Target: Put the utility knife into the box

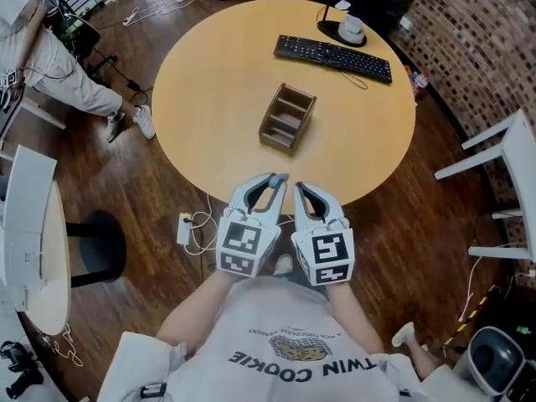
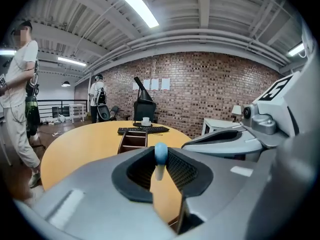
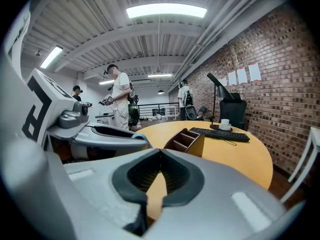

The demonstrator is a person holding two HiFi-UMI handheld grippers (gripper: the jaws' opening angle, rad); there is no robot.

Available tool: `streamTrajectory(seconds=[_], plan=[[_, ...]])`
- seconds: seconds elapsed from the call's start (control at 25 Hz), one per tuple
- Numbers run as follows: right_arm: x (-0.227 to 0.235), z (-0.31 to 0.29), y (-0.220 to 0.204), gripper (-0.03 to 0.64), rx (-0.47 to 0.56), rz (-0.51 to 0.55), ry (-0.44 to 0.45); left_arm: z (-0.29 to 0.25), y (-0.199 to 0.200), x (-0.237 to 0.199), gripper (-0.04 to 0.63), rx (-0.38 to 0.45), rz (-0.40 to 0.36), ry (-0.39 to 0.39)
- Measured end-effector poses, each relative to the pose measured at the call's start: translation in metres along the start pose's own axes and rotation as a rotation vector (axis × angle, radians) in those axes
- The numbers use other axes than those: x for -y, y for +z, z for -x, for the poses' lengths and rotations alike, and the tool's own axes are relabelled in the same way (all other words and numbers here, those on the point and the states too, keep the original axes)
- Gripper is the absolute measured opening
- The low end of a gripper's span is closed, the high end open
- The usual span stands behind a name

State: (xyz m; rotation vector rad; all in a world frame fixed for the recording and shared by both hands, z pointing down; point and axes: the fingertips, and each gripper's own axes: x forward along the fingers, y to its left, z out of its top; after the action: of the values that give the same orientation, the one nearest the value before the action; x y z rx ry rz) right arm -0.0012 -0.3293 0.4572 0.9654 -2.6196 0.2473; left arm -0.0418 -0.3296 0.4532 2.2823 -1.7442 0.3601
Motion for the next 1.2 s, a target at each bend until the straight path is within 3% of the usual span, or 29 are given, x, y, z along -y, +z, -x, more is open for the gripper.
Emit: streamTrajectory(seconds=[0.44, 0.96, 1.2], plan=[[0.012, -0.063, 0.012, 0.0, -0.027, -0.051, -0.099, -0.053, 0.005, -0.049, 0.073, -0.036, -0.083, -0.146], [0.019, -0.102, 0.022, 0.001, -0.031, -0.091, -0.216, -0.096, 0.006, -0.084, 0.074, -0.066, -0.287, -0.32], [0.023, -0.107, 0.02, 0.0, -0.031, -0.118, -0.267, -0.106, -0.004, -0.079, 0.072, -0.085, -0.46, -0.448]])
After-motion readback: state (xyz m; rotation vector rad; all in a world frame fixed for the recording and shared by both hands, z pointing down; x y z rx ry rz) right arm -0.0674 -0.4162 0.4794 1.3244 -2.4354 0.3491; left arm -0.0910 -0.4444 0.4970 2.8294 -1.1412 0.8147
